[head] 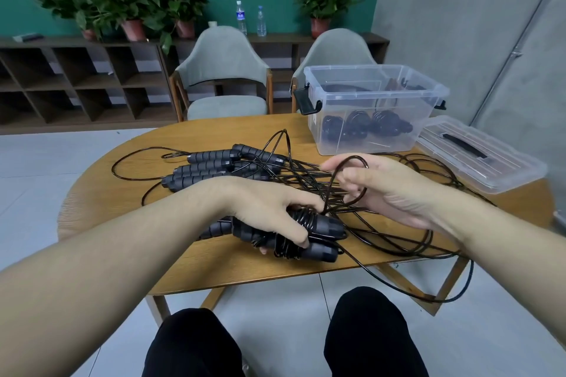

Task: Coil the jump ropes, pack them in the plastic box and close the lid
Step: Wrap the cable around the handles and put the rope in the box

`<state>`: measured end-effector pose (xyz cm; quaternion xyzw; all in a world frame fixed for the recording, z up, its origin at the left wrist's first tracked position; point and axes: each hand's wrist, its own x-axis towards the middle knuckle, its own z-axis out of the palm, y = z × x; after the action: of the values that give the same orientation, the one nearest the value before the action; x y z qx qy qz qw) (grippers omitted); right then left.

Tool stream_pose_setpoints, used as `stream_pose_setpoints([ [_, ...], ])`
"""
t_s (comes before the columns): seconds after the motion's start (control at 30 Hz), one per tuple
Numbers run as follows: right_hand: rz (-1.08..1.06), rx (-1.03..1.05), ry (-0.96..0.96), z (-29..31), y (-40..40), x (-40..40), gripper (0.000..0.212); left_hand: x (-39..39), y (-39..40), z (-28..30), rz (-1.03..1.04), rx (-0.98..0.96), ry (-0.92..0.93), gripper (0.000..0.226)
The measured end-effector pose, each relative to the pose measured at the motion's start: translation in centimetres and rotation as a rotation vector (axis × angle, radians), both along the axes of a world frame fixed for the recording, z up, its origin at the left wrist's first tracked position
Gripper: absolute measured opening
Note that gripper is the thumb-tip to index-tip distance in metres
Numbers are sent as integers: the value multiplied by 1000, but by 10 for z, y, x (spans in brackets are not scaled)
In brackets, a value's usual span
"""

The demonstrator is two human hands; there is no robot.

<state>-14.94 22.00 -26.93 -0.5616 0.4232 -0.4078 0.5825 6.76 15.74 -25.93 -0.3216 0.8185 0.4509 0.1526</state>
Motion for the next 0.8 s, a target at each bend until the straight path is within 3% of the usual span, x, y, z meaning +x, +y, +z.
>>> stream_pose_setpoints([
  [0.07, -70, -74, 4, -3, -1, 7, 28, 0, 3, 0, 9, 70, 29, 37],
  [0.2, -101, -133, -187, -4, -1, 16, 55, -1, 6, 3, 12, 229, 84, 45],
  [0.33, -167, -271, 27, 4, 6, 23, 77, 0, 4, 5, -29, 418, 117, 57],
  [0.4, -93, -322, 126, 9, 11, 26, 68, -7, 16, 17, -17, 409, 113, 58],
  [0.5, -10, -456, 457, 12, 20, 25, 31, -8, 13, 11, -40, 120, 82, 39],
  [0.57, 41, -497, 496, 12, 22, 23, 21, 0, 10, 6, 26, 86, 7, 26],
  [0.63, 77, -476, 468, 13, 22, 19, 17, -1, 13, 9, 37, 212, -9, 24],
  [0.73, 117, -432, 484, 13, 21, 11, 14, 3, 10, 9, -99, 557, 105, 40],
  [0.8, 101, -454, 522, 13, 21, 9, 19, 0, 8, 9, -121, 574, 115, 48],
])
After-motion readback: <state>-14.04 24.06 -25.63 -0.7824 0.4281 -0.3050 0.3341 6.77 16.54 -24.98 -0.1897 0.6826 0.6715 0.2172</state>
